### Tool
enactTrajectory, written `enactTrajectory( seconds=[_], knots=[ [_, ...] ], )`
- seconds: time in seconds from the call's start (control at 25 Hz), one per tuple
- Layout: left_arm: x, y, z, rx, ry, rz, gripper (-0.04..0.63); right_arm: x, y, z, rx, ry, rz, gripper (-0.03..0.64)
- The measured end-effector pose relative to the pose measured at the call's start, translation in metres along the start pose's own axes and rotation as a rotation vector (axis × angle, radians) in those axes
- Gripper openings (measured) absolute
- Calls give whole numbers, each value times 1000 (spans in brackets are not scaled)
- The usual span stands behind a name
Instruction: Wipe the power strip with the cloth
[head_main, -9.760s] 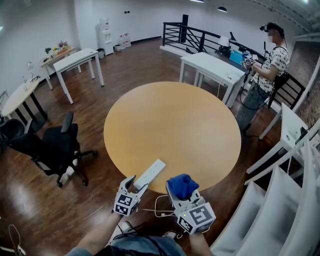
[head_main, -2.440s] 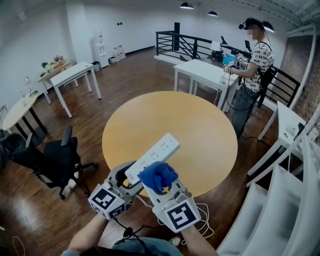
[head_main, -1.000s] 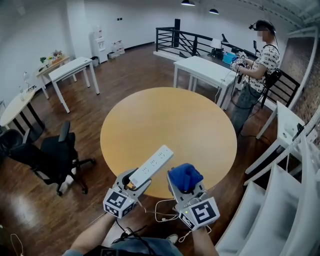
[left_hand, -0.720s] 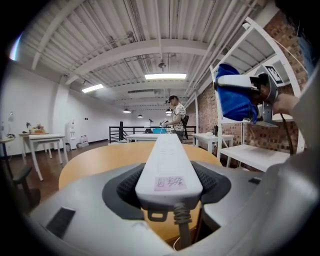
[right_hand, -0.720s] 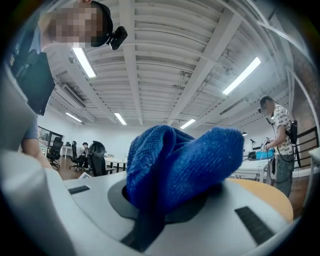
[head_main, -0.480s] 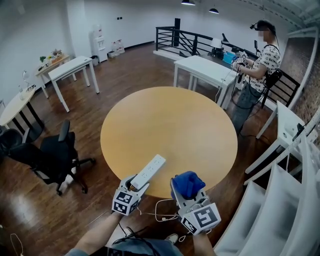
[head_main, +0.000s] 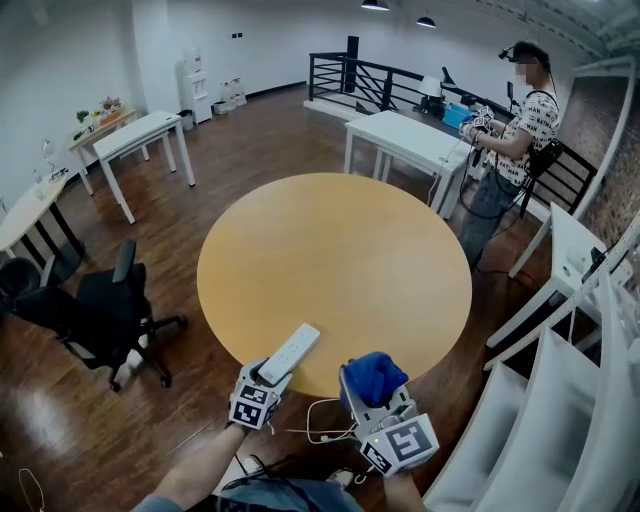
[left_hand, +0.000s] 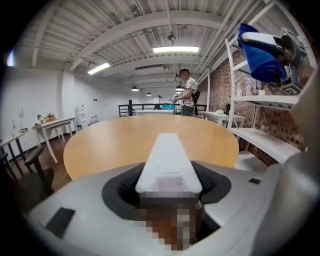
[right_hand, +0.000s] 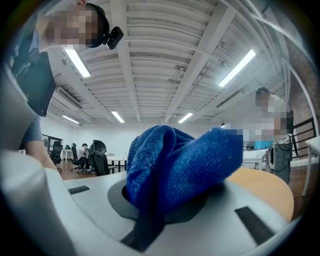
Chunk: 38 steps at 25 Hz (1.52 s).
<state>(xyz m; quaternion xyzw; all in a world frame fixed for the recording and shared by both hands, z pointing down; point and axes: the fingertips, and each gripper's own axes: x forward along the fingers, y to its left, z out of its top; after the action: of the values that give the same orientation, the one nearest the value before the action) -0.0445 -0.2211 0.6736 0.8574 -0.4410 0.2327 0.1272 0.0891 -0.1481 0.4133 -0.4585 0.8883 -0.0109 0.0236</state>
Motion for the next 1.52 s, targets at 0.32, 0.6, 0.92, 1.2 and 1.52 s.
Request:
enactTrajectory(
  seconds=[0.32,0.6,0.92,1.2,1.52],
  knots=[
    [7,2,-18,7,33,5,299,0,4,-6,2,17,9,46],
    [-1,4,-6,10,-15,5,298,7,10,-11,15,23,27,46],
    [-43,25,63,10,-218,66,298,20,16,-12,36,11,47,46],
    [-89,8,151,21,-452,-26,105,37,25,1,36,-30,79,46],
    [-142,-36,222,50,-607,-167,22,46,30,23,21,-76,92,45]
  ],
)
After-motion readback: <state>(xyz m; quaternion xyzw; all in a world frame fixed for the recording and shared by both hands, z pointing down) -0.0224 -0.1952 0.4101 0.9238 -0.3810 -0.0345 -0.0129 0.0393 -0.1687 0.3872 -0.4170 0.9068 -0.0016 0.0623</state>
